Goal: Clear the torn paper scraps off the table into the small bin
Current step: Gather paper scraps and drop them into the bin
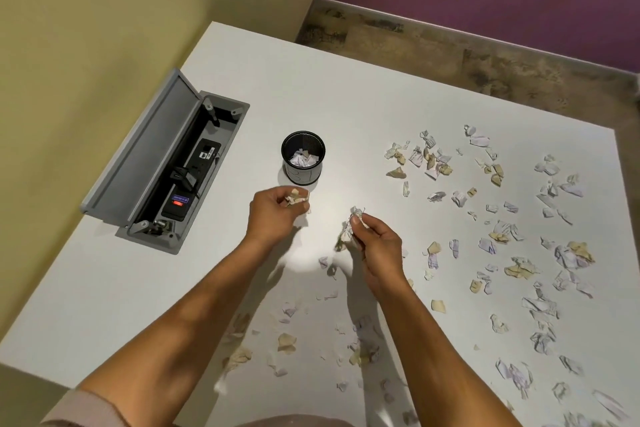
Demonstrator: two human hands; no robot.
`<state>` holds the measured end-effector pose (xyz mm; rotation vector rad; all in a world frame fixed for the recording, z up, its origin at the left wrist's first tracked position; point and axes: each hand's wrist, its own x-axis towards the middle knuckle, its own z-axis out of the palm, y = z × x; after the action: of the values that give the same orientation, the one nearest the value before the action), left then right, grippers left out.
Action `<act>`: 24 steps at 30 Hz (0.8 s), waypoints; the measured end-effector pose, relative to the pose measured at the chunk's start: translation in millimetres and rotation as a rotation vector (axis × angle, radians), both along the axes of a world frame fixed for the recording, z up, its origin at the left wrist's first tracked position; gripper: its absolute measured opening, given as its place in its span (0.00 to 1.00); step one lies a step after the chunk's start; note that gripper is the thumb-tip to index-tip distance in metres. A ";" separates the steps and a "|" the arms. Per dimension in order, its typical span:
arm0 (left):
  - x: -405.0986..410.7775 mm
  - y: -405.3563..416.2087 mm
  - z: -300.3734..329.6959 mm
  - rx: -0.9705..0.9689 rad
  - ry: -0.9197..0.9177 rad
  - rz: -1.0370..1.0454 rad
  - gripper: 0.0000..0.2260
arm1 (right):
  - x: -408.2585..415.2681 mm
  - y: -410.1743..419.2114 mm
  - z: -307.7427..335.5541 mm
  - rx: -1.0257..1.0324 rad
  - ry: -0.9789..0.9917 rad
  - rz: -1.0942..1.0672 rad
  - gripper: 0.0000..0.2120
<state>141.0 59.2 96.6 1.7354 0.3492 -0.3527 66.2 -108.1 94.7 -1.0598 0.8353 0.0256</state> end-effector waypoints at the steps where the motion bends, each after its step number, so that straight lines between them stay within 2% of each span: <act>1: 11.5 -0.2 2.0 0.055 -0.033 -0.015 0.10 | 3.0 1.4 2.9 0.003 -0.006 -0.003 0.08; 8: 83.2 -14.2 23.6 0.439 -0.217 -0.165 0.09 | 4.8 0.9 6.7 -0.094 -0.010 -0.019 0.06; 13: 110.6 -21.5 18.9 0.587 -0.149 -0.350 0.16 | 1.9 -2.7 2.6 -0.123 -0.006 -0.047 0.07; 16: 119.2 -17.3 13.8 0.615 -0.178 -0.398 0.20 | 4.9 -4.3 2.4 -0.141 0.015 -0.039 0.07; 19: 116.4 -8.8 14.0 0.597 -0.217 -0.381 0.15 | 11.9 -5.9 1.8 -0.154 0.025 -0.031 0.07; 24: 73.7 4.9 0.0 0.455 -0.386 -0.108 0.09 | 37.9 1.5 9.0 -0.237 0.004 -0.007 0.07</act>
<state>214.6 64.1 96.6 2.2231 0.0529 -0.0054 104.1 -106.6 103.6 -1.2799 0.8598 -0.0791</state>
